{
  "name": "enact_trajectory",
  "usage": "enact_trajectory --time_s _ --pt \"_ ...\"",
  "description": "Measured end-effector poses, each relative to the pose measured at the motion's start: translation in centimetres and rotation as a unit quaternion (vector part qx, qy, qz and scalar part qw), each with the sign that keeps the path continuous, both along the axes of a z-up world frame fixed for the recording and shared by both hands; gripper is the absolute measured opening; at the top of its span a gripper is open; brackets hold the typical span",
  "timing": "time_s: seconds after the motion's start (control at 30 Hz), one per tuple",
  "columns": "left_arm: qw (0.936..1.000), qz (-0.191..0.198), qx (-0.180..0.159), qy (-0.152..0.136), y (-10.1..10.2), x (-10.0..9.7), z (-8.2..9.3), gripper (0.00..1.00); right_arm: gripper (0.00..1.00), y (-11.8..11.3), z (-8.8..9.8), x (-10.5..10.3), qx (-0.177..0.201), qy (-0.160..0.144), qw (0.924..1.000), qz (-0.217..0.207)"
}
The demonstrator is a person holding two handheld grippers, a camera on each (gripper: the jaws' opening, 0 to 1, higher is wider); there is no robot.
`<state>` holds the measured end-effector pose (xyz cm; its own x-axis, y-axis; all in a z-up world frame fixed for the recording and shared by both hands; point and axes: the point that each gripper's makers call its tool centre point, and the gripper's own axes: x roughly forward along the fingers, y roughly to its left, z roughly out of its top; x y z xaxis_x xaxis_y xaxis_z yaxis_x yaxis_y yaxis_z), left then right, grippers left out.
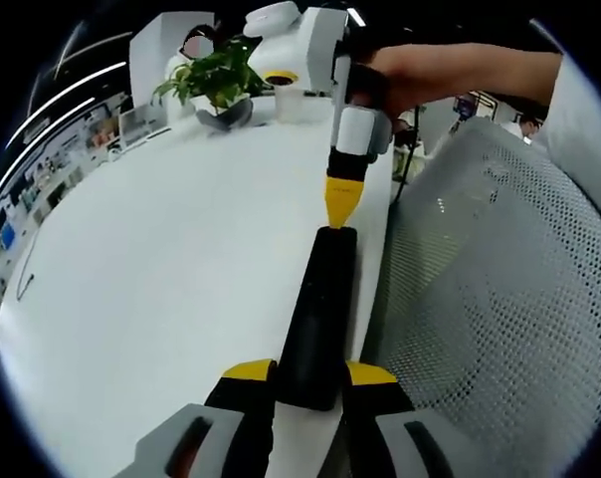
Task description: Press the specified remote control buttons in sequence, fully releasing each button before pressing the next.
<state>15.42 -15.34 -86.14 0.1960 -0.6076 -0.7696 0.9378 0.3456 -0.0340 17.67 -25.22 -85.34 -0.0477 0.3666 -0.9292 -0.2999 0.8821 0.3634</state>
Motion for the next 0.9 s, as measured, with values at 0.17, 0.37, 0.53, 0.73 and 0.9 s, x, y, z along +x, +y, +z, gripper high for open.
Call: enact_trajectory --time_s 0.17,0.37,0.53,0.73,0.9 --pt "1.0000 -0.003 0.003 -0.002 -0.05 0.01 0.01 0.25 0.00 -0.07 -0.22 -0.20 -0.004 0.006 1.0000 -0.002" --pt "0.9999 -0.010 0.007 -0.012 -0.12 0.10 -0.07 0.25 0.00 -0.08 -0.20 -0.25 0.003 0.009 0.9999 -0.014" --pt "0.9999 -0.002 0.008 -0.013 -0.40 0.45 -0.04 0.25 0.00 -0.15 -0.16 0.12 -0.005 0.002 0.9999 -0.009" --pt "0.9999 0.008 0.004 -0.014 -0.43 0.74 -0.04 0.25 0.00 -0.19 -0.31 0.40 -0.029 -0.004 0.9994 0.017" --pt "0.9999 0.002 -0.008 -0.015 -0.39 0.68 -0.02 0.25 0.00 -0.27 -0.36 0.13 -0.039 -0.023 0.9987 0.022"
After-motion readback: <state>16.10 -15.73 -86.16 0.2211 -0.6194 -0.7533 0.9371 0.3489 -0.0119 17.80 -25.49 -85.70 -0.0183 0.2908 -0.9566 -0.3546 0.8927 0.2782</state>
